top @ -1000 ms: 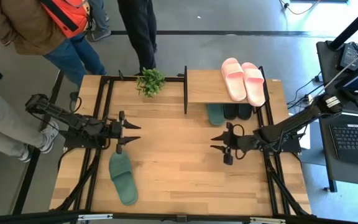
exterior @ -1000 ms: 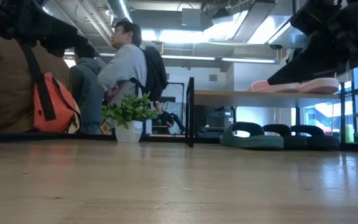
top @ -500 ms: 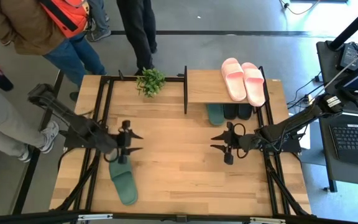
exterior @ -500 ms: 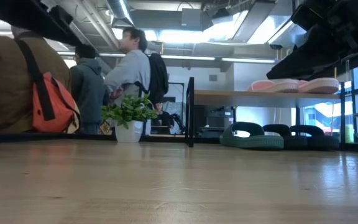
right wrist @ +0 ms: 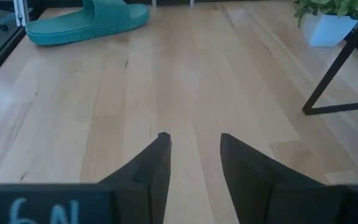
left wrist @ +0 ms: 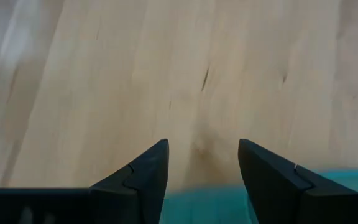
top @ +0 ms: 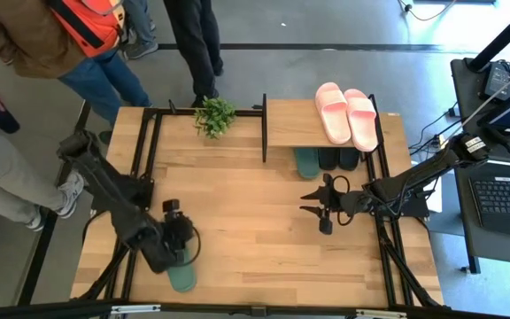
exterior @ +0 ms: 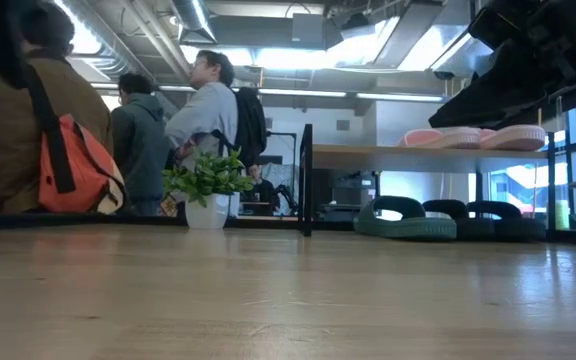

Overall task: Pick and place slides into the shelf
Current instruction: Put the green slide under the shelf

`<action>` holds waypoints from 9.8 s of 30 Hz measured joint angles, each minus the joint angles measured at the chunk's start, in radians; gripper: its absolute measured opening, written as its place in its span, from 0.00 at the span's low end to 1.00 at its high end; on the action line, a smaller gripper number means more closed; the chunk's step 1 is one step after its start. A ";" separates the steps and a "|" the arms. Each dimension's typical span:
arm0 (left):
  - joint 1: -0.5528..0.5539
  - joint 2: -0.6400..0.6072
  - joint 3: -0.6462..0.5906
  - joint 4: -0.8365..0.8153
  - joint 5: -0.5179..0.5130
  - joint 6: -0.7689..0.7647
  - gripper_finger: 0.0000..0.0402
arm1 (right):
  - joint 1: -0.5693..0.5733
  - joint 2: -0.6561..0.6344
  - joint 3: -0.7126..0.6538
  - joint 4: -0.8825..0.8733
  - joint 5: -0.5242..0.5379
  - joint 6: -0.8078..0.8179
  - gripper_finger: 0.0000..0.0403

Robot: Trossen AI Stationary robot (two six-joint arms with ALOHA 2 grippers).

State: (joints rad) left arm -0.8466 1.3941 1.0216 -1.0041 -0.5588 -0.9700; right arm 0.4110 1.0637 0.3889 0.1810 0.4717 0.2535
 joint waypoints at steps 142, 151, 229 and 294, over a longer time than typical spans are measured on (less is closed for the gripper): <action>0.541 0.423 0.297 0.535 -0.239 1.072 0.00 | 0.080 -0.376 0.001 -0.597 0.116 0.399 0.35; 0.583 0.467 0.297 0.683 -0.235 1.096 0.00 | 0.080 -0.375 0.001 -0.598 0.116 0.398 0.35; 0.541 0.128 0.229 0.547 0.106 1.013 0.42 | 0.080 -0.372 0.001 -0.587 0.112 0.404 0.35; 0.267 -1.219 -0.951 0.930 -0.183 0.736 0.42 | 0.022 0.424 0.343 -0.037 0.163 -0.014 0.64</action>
State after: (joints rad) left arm -0.5793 0.1747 0.0709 -0.0742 -0.7422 -0.2337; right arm 0.4330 1.4881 0.7316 0.1439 0.6346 0.2390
